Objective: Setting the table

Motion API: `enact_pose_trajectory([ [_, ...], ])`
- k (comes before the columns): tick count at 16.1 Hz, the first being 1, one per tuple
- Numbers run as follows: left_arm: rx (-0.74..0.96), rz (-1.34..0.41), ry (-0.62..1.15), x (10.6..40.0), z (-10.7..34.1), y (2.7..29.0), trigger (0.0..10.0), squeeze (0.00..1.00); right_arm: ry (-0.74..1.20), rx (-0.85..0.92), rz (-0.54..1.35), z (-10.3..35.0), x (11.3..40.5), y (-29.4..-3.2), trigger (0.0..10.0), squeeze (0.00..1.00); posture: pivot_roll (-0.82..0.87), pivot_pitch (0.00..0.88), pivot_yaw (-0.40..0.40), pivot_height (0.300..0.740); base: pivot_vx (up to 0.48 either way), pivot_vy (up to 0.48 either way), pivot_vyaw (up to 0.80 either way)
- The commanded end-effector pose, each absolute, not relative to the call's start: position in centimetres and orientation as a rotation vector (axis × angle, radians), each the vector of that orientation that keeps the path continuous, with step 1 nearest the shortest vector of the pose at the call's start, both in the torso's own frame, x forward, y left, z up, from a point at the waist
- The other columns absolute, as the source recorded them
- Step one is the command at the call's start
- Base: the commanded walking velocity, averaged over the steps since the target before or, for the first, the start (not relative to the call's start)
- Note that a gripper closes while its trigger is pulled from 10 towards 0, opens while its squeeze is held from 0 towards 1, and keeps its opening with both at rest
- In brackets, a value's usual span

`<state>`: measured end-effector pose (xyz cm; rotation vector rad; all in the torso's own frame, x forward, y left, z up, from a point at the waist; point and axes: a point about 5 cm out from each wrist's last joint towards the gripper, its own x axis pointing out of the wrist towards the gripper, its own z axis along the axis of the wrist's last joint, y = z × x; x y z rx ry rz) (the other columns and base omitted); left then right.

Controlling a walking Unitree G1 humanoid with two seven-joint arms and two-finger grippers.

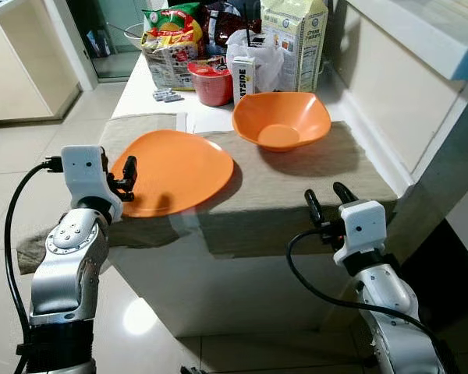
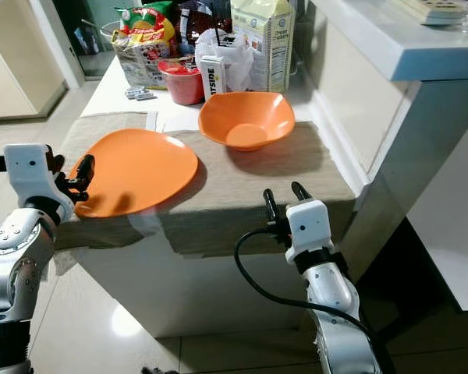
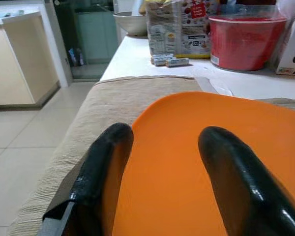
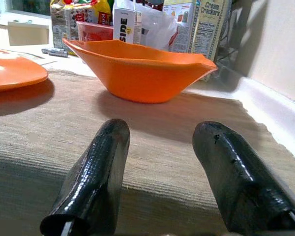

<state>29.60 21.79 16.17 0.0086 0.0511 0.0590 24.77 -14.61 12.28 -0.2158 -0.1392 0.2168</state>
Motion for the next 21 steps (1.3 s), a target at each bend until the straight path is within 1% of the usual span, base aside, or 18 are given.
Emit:
enact_pose_trajectory([
  [1,0.021,0.044,0.034,29.9,16.6,21.7,0.0,0.0,-0.137,-0.213,0.223,12.3,25.0,-14.5,10.0,0.0,-0.12,0.0,0.082,0.74,0.0,0.0,0.0],
  [3,0.033,0.035,0.036,29.9,16.5,21.6,0.0,0.0,-0.137,-0.212,0.227,12.3,24.9,-14.5,10.0,0.0,-0.12,0.0,0.082,0.74,0.0,0.0,0.0],
  [5,0.056,-0.018,0.016,30.2,16.9,21.2,0.0,0.0,-0.136,-0.212,0.229,12.2,25.0,-14.4,10.0,0.0,-0.12,0.0,0.082,0.74,0.0,0.0,0.0],
  [7,0.073,-0.016,0.01,30.4,17.0,21.3,0.0,0.0,-0.138,-0.211,0.228,12.3,25.0,-14.4,10.0,0.0,-0.12,0.0,0.083,0.74,0.0,0.0,0.0],
  [12,0.095,-0.007,0.019,31.5,17.3,22.7,0.0,0.0,-0.137,-0.214,0.226,12.3,24.9,-14.4,10.0,0.0,-0.13,0.0,0.085,0.74,0.0,0.0,0.0],
  [14,0.18,-0.027,0.033,32.4,17.5,23.6,0.0,0.0,-0.137,-0.216,0.227,12.4,24.8,-14.5,10.0,0.0,-0.13,0.0,0.083,0.74,0.0,0.0,0.0],
  [15,0.21,-0.035,0.04,33.0,17.8,23.8,2.0,0.0,-0.139,-0.216,0.227,12.5,24.9,-14.5,10.0,0.0,-0.13,0.0,0.081,0.74,0.0,0.0,0.0],
  [16,0.229,-0.046,0.038,33.5,18.2,24.0,10.0,0.0,-0.142,-0.215,0.228,12.7,24.9,-14.5,10.0,0.0,-0.14,0.0,0.08,0.74,0.0,0.0,0.0],
  [21,0.319,-0.146,0.024,35.4,19.2,23.3,10.0,0.0,-0.143,-0.208,0.233,12.8,25.0,-14.3,10.0,0.0,-0.14,0.0,0.08,0.74,0.0,0.0,0.0],
])
